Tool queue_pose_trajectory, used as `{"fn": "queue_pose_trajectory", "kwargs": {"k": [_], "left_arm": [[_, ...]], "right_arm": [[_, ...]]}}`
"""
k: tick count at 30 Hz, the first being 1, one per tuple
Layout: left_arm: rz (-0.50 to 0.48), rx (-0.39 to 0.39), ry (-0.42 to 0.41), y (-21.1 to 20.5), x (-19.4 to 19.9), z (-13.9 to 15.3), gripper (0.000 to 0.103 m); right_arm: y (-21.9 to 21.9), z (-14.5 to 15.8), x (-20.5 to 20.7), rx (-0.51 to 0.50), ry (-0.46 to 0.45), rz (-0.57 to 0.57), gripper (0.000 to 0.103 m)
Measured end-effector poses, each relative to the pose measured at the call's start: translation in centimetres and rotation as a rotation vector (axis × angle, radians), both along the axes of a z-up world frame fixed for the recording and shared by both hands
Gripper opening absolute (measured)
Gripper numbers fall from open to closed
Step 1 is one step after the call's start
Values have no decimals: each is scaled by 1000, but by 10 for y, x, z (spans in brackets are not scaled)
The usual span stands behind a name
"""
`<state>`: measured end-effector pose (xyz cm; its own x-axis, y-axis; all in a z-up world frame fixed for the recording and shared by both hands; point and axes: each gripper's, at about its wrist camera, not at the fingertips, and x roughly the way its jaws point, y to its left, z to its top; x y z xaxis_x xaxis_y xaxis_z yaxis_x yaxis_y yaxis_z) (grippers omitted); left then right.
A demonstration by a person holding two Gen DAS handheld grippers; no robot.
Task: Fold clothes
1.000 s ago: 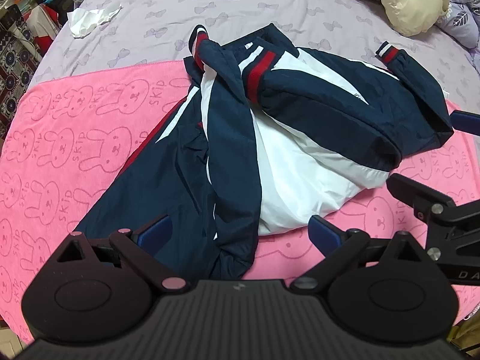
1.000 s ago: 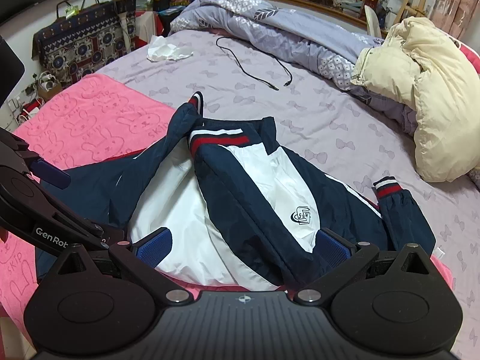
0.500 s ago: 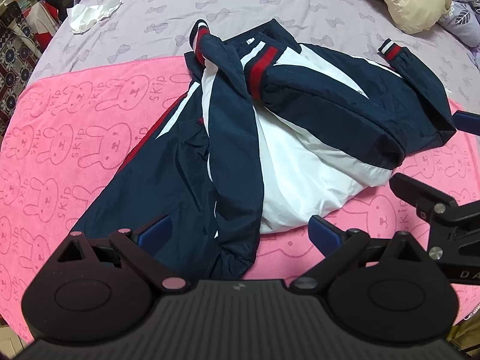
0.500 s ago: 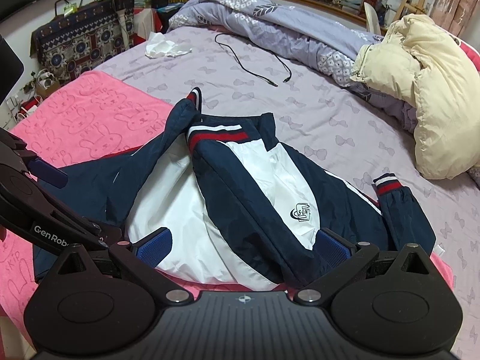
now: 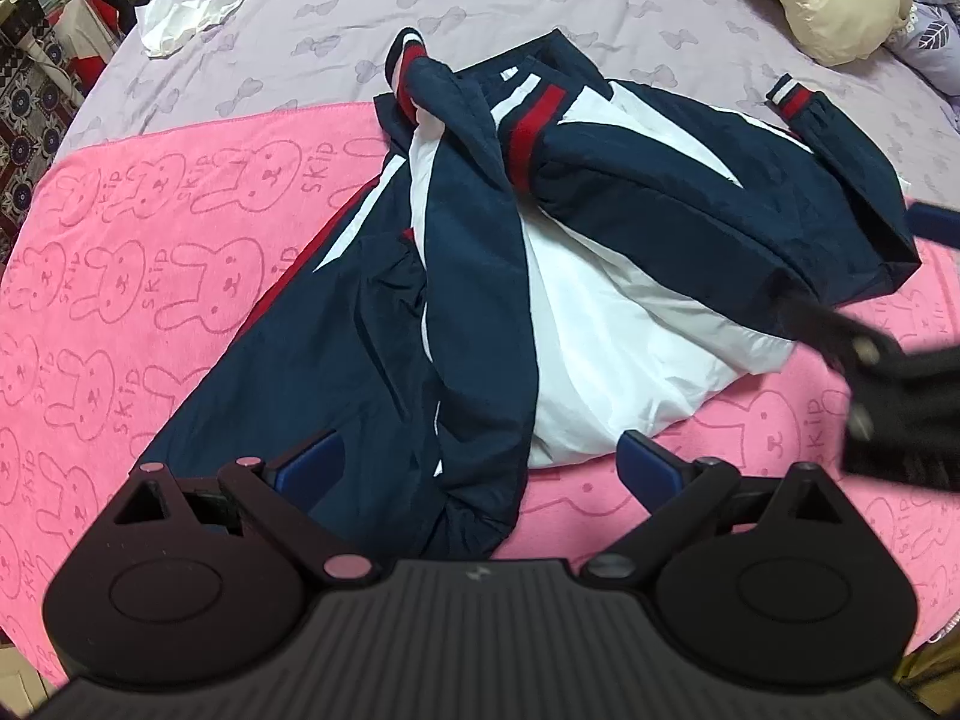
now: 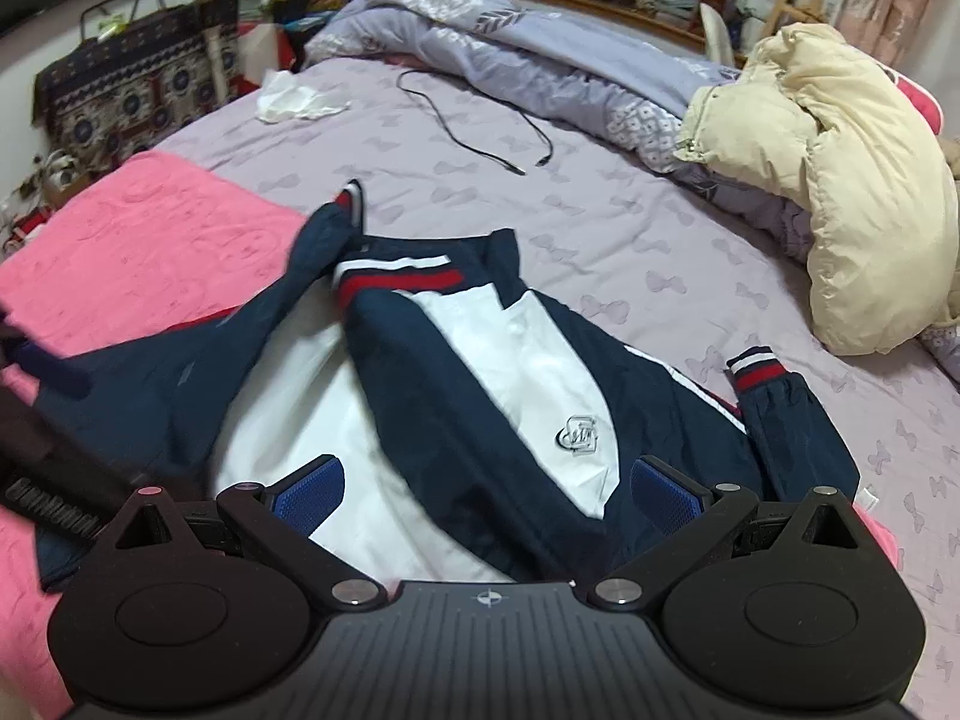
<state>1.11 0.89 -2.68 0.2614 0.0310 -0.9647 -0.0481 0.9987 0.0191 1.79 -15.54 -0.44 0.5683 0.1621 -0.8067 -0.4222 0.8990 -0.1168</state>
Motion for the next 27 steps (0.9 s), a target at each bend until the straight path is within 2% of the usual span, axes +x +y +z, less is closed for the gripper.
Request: {"fn": "queue_pose_trajectory", "kwargs": {"k": [4, 6, 7, 8, 9, 11, 15, 18, 23, 24, 25, 26, 27], "left_arm": [[30, 14, 20, 8, -1, -7, 98], [48, 27, 32, 14, -2, -11, 98], [55, 34, 37, 17, -2, -13, 98], [61, 40, 41, 19, -3, -15, 98], [67, 47, 45, 22, -4, -17, 98], [79, 56, 52, 27, -5, -20, 98], [92, 45, 53, 35, -7, -25, 98], [87, 31, 47, 34, -6, -27, 98], [26, 18, 17, 23, -2, -31, 98], [1, 20, 1, 19, 0, -33, 98], [-27, 22, -15, 14, 2, -36, 98], [-60, 19, -31, 9, 4, -40, 98], [-96, 15, -41, 3, 7, -46, 98]], "right_arm": [[32, -32, 35, -26, 18, 31, 96], [48, -55, 51, -75, 85, 28, 80], [55, -67, 59, -103, 124, 23, 52], [62, -79, 67, -131, 164, 17, 28], [64, -84, 70, -136, 184, 6, 19], [56, -79, 64, -121, 186, -18, 12], [18, -45, 27, -121, 138, -66, 9], [-28, -26, -21, -138, 187, -130, 8], [-78, -44, -93, -190, 423, -195, 13], [-84, -47, -102, -183, 447, -214, 16], [-90, -47, -108, -169, 460, -236, 26], [-94, -43, -114, -146, 454, -259, 43], [-96, -37, -116, -112, 420, -276, 55]]}}
